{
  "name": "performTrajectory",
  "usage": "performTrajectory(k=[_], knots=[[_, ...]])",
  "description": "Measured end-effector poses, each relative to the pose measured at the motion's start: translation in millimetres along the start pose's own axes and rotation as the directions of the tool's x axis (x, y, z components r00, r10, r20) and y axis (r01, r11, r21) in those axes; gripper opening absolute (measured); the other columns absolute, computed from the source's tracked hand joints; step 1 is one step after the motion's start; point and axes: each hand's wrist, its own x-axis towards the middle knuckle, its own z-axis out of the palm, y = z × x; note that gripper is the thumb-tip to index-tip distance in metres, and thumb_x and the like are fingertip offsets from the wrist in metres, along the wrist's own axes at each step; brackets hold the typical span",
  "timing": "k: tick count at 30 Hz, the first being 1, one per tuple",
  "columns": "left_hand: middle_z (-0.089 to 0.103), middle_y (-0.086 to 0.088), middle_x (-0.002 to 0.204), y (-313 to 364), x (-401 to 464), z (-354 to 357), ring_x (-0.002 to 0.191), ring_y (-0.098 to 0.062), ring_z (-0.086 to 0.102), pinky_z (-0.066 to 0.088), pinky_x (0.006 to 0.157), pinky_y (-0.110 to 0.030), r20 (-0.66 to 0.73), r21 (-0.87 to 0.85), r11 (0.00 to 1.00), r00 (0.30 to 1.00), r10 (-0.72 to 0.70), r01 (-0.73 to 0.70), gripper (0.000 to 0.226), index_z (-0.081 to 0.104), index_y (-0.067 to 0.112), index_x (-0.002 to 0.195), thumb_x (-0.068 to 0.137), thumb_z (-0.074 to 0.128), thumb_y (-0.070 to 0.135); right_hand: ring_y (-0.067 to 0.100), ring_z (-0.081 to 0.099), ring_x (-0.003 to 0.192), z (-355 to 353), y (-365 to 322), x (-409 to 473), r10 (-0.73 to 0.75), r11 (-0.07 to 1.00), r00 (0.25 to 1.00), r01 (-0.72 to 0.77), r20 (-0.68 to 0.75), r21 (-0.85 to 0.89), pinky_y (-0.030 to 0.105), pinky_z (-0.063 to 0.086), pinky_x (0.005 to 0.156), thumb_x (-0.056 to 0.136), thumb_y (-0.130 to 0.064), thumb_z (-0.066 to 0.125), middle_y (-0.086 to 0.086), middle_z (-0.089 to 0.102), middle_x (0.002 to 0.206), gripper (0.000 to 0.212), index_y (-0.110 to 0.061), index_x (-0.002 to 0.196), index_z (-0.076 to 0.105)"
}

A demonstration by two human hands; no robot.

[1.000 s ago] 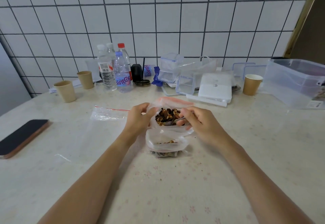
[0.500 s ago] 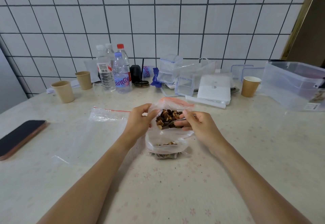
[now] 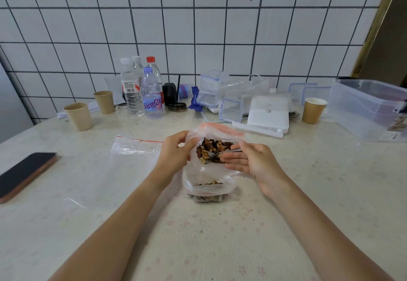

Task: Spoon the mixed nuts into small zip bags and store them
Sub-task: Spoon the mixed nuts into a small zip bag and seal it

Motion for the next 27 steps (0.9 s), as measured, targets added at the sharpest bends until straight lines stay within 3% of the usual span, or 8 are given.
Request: performTrajectory(k=[5,9,14,16,19,22,24,27], knots=[[0.075,0.003,0.088,0.0,1.2,0.8,0.055,0.002,0.061,0.045,0.048,-0.015,-0.034,-0.03,0.999,0.999,-0.025,0.024,0.015,0.077,0.025,0.103,0.101,0.064,0.034,0.035,0.078,0.089,-3.1,-3.9,-1.0,0.044,0.993,0.998,-0.04,-0.033,0.107,0.036,0.065,0.065,0.111,-0.022,0.043,0.022,0.078,0.096,0.033,0.003,0.115,0.064],[0.073,0.002,0.09,-1.5,2.9,-1.7,0.056,0.0,0.06,0.046,0.05,-0.016,-0.037,0.046,0.998,0.998,-0.042,0.044,0.016,0.074,0.026,0.103,0.102,0.062,0.037,0.036,0.078,0.088,-3.6,-6.8,-2.3,0.049,0.989,0.997,-0.041,-0.053,0.14,0.035,0.064,0.06,0.112,-0.023,0.041,0.023,0.078,0.096,0.036,0.005,0.115,0.064],[0.069,0.01,0.11,4.5,2.3,-9.4,0.077,-0.012,0.065,0.052,0.059,-0.024,-0.051,0.142,0.985,0.995,-0.09,0.096,0.039,0.066,0.027,0.129,0.097,0.065,0.049,0.035,0.079,0.085,-3.0,-13.3,-4.2,0.028,0.992,0.996,-0.016,-0.09,0.124,0.036,0.063,0.059,0.112,-0.025,0.039,0.021,0.078,0.092,0.039,0.004,0.111,0.065],[0.065,0.013,0.11,8.0,1.1,-14.1,0.091,-0.016,0.067,0.06,0.077,-0.035,-0.088,0.208,0.974,0.993,-0.076,0.093,0.048,0.065,0.026,0.131,0.092,0.07,0.053,0.035,0.079,0.083,-3.3,-17.8,-5.1,0.007,0.993,0.995,0.005,-0.102,0.116,0.037,0.064,0.059,0.112,-0.026,0.037,0.021,0.078,0.091,0.04,0.003,0.109,0.065],[0.062,0.01,0.112,12.9,-1.6,-19.9,0.105,-0.017,0.063,0.057,0.092,-0.041,-0.163,0.339,0.938,0.986,-0.016,0.071,0.046,0.064,0.023,0.126,0.09,0.074,0.05,0.037,0.078,0.08,-6.2,-25.1,-7.1,-0.013,0.992,0.994,0.026,-0.105,0.127,0.037,0.062,0.053,0.112,-0.027,0.037,0.021,0.078,0.088,0.042,0.002,0.106,0.066],[0.063,0.011,0.102,21.4,-9.0,-26.0,0.096,-0.017,0.063,0.054,0.085,-0.035,-0.186,0.434,0.899,0.982,0.036,0.05,0.033,0.063,0.023,0.114,0.092,0.072,0.046,0.037,0.078,0.074,-11.7,-31.9,-9.0,-0.014,0.99,0.995,0.028,-0.103,0.137,0.033,0.056,0.044,0.111,-0.031,0.039,0.02,0.077,0.081,0.044,-0.001,0.097,0.068],[0.066,0.011,0.096,26.7,-18.3,-29.7,0.086,-0.016,0.066,0.056,0.079,-0.036,-0.113,0.456,0.889,0.993,0.027,0.027,0.026,0.064,0.025,0.1,0.094,0.069,0.049,0.037,0.077,0.07,-15.9,-35.7,-9.4,-0.021,0.992,0.995,0.033,-0.098,0.12,0.032,0.054,0.041,0.111,-0.034,0.04,0.02,0.075,0.076,0.046,-0.003,0.092,0.069],[0.072,0.004,0.087,31.2,-37.5,-31.8,0.072,-0.014,0.069,0.056,0.075,-0.033,0.046,0.527,0.85,0.999,-0.028,0.0,0.04,0.069,0.027,0.088,0.094,0.055,0.064,0.037,0.075,0.062,-22.0,-39.1,-11.0,-0.043,0.996,0.997,0.048,-0.069,0.079,0.032,0.053,0.041,0.11,-0.033,0.041,0.019,0.072,0.069,0.046,-0.003,0.088,0.068]])
